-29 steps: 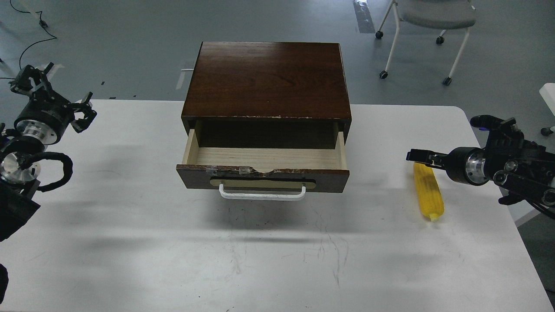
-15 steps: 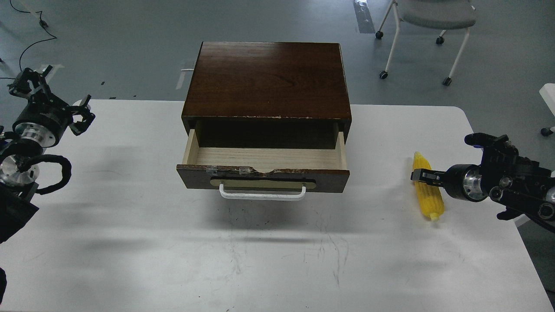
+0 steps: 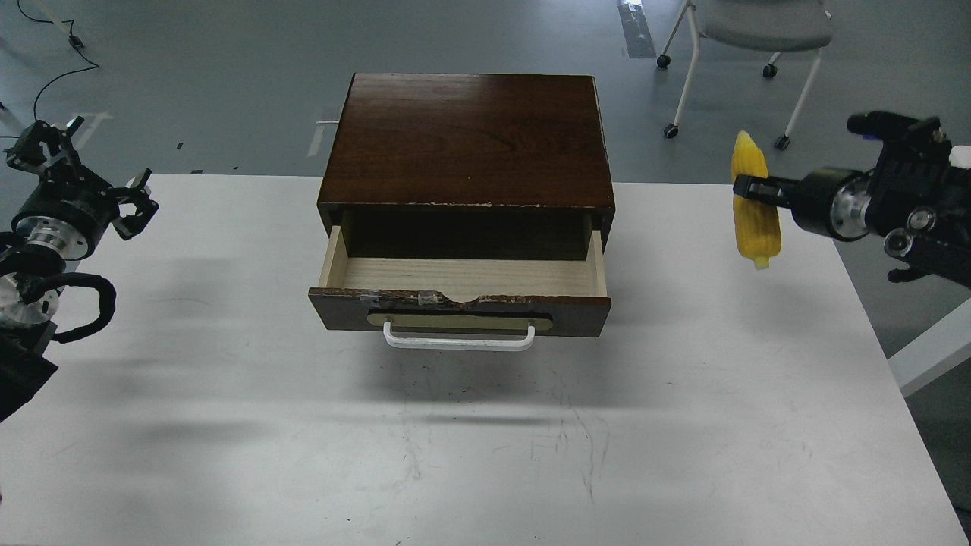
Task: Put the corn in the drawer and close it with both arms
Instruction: 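Carry the corn over the open drawer and lower it inside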
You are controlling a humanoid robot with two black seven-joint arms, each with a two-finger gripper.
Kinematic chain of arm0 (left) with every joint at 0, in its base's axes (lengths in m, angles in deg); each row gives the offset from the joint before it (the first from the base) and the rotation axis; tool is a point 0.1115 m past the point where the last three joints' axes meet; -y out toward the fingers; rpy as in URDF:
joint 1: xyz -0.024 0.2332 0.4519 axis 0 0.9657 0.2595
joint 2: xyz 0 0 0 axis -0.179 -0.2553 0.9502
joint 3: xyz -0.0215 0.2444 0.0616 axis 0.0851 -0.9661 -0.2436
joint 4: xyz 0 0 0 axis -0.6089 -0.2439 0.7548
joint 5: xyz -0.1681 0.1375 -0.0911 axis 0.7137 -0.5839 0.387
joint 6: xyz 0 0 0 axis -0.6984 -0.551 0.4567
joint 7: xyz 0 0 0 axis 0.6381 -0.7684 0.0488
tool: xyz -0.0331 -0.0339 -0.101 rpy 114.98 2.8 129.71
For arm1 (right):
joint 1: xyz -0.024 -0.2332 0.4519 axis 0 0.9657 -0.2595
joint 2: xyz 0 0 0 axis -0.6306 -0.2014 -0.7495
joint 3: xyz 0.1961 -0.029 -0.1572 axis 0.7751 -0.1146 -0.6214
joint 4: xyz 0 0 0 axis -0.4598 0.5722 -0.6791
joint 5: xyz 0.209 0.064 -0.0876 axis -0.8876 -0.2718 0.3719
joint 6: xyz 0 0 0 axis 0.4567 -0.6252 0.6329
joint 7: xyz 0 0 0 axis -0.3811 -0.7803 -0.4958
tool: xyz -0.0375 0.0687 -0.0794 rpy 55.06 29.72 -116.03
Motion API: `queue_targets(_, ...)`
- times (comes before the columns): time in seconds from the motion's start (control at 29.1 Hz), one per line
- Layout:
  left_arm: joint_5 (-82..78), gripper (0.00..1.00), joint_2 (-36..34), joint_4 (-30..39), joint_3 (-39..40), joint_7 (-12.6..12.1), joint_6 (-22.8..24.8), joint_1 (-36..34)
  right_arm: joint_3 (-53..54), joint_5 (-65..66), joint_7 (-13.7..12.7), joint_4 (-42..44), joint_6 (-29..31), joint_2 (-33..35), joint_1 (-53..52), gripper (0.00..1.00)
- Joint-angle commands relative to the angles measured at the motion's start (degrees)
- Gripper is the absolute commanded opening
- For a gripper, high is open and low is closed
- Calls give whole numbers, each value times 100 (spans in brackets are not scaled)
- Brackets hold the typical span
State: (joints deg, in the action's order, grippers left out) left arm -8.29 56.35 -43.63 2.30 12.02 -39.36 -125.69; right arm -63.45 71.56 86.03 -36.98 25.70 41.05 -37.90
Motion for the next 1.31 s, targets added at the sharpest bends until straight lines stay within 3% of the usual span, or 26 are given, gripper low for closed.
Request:
queue_targets(0.0,0,98,-41,0,0,-1,0,-5,-20,357,211,-199,7,-519,-647,0)
queue_targets(0.17,0,98,-76,0,0,-1,0,-14,-12,1446,588,-295,60,-1301,-1086,0)
queue_targets(0.38,0,98,-120,-9,9,8,0,12,-47,2238,826,-497,341,-1952,-1192,0)
queue_targets(0.76,0,98,-172,-9,17,17,0,-5,-785,2564,906,-717,649,-2480,-1131,1)
queue_targets(0.86,8,98,-243,-9,26,25,0,3,-916,2599,906,-717,649,-2541,-1104,6)
queue_targets(1.0,17,98,-260,-9,35,25,0,-5,-1049,2696,906,-691,649,-2655,-1069,20)
queue_targets(1.1,17,98,-313,-9,35,25,0,-5,-1040,2696,906,-665,649,-2682,-1087,23)
queue_targets(1.17,17,98,-313,-9,44,25,0,-5,-1031,2687,906,-647,640,-2699,-1096,35)
queue_targets(1.2,17,98,-313,-9,44,17,0,-5,-1014,2643,906,-647,640,-2699,-1096,47)
queue_targets(1.27,17,98,-313,-9,44,17,0,-5,-1005,2582,914,-656,640,-2708,-1061,51)
